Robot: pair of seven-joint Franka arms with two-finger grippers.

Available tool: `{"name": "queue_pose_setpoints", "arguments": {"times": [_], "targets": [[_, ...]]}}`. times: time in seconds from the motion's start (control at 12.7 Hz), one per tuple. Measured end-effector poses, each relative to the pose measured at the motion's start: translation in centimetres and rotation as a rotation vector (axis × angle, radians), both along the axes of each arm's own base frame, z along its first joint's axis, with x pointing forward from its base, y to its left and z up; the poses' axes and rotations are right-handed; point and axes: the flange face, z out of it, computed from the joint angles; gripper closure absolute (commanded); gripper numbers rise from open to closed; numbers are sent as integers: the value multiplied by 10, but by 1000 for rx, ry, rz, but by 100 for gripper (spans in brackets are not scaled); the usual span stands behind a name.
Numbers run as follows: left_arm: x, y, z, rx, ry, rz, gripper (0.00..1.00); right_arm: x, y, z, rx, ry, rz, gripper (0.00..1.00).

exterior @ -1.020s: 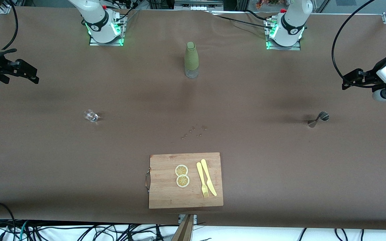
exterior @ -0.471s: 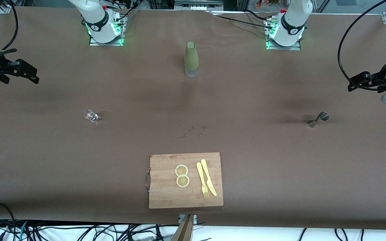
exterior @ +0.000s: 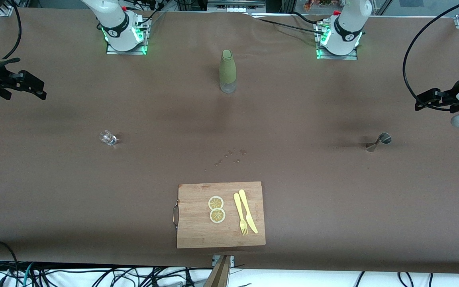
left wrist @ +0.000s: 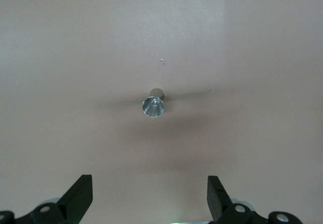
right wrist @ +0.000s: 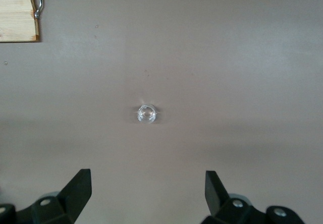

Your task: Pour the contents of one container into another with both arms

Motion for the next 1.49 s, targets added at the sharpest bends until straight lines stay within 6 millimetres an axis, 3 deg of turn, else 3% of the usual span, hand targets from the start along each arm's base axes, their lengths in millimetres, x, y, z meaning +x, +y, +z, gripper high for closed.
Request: {"name": "queue_pose_setpoints", "arguments": {"times": [0.47,0.94,1.33,1.49], "targets": [[-6,61,-10,-69,37,-261,0,0,0,0,0,0,0,0],[-8,101,-14,-96,19,-379,0,0,0,0,0,0,0,0],[-17,158,-26,-212,-37,-465,0,0,0,0,0,0,0,0],[-19,172,-26,-240,-61,-502,0,0,0,0,0,0,0,0]]}}
